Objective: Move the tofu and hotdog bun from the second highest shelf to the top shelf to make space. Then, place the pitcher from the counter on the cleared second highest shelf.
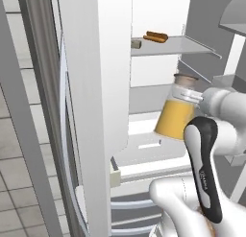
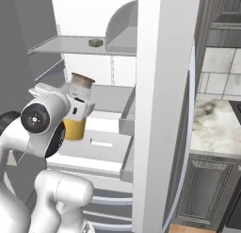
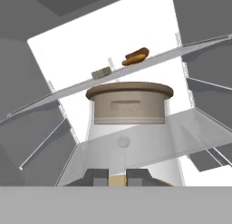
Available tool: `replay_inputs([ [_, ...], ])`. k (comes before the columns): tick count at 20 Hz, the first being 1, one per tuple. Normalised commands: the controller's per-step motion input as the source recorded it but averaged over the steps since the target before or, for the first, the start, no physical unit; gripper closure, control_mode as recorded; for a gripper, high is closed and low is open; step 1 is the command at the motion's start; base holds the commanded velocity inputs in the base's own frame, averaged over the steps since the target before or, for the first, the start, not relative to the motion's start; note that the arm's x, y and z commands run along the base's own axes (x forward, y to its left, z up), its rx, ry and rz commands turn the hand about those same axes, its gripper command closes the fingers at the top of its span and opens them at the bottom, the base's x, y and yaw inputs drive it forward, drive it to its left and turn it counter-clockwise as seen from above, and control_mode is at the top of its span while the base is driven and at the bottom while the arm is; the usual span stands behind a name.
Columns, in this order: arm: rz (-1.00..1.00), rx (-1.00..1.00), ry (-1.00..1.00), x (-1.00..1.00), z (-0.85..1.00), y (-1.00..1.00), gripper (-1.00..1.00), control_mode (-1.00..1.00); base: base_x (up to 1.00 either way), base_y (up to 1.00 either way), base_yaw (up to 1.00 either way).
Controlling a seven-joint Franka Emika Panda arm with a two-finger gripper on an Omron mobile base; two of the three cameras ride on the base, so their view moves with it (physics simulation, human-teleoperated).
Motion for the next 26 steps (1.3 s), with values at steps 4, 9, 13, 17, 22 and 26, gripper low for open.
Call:
replay_inputs([
  [4, -0.05, -0.09, 0.0, 0.0, -0.01, 0.37, 1.0, -1.0, 0.0, 0.0, 0.0],
  [9, -0.05, -0.11, 0.0, 0.03, -0.03, 0.37, 1.0, -1.0, 0.0, 0.0, 0.0],
  [13, -0.02, -0.08, 0.0, 0.18, -0.06, 0.2, 1.0, -1.0, 0.0, 0.0, 0.0],
  [17, 0.0, -0.07, 0.0, 0.1, -0.01, 0.06, 1.0, -1.0, 0.0, 0.0, 0.0],
  [22, 0.0, -0.02, 0.0, 0.0, 0.0, -0.32, 1.0, -1.0, 0.0, 0.0, 0.0],
  [26, 0.0, 0.0, 0.0, 0.0, 0.0, -0.35, 1.0, -1.0, 0.0, 0.0, 0.0],
])
